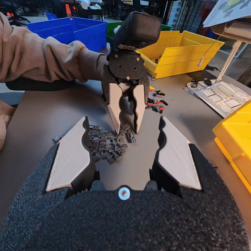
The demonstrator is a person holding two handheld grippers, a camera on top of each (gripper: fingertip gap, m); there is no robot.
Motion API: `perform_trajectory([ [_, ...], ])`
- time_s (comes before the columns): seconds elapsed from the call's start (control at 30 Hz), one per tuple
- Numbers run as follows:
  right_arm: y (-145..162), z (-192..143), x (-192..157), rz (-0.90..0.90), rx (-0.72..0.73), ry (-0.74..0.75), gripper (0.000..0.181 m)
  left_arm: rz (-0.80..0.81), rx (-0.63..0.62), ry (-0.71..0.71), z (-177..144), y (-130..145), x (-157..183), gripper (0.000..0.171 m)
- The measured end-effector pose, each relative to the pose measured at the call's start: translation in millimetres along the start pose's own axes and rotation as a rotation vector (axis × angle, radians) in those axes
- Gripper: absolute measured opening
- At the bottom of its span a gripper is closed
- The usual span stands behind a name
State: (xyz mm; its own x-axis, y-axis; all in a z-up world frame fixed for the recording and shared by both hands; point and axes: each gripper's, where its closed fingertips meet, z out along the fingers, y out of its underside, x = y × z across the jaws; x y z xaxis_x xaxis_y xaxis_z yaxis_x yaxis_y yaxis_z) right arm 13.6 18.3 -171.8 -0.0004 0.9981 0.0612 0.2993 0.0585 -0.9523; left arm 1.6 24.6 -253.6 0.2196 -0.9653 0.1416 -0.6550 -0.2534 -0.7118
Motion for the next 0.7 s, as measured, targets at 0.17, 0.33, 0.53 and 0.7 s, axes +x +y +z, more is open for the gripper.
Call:
perform_trajectory([
  [0.17, 1, 1, -1, -0.012, -0.008, 0.002, 0.098, 0.025, 0.004, -0.011, 0, 0, 2, 0.015],
  [0.33, 2, 2, -3, -0.020, -0.015, -0.004, 0.097, 0.023, 0.008, -0.039, -9, 5, 2, 0.014],
  [0.53, 1, 1, -3, -0.019, -0.011, 0.001, 0.096, -0.023, 0.138, -0.143, -59, -6, -14, 0.015],
  [0.7, 4, 2, 0, -0.017, -0.021, 0.011, 0.095, -0.125, 0.269, -0.542, -143, 0, -79, 0.014],
])
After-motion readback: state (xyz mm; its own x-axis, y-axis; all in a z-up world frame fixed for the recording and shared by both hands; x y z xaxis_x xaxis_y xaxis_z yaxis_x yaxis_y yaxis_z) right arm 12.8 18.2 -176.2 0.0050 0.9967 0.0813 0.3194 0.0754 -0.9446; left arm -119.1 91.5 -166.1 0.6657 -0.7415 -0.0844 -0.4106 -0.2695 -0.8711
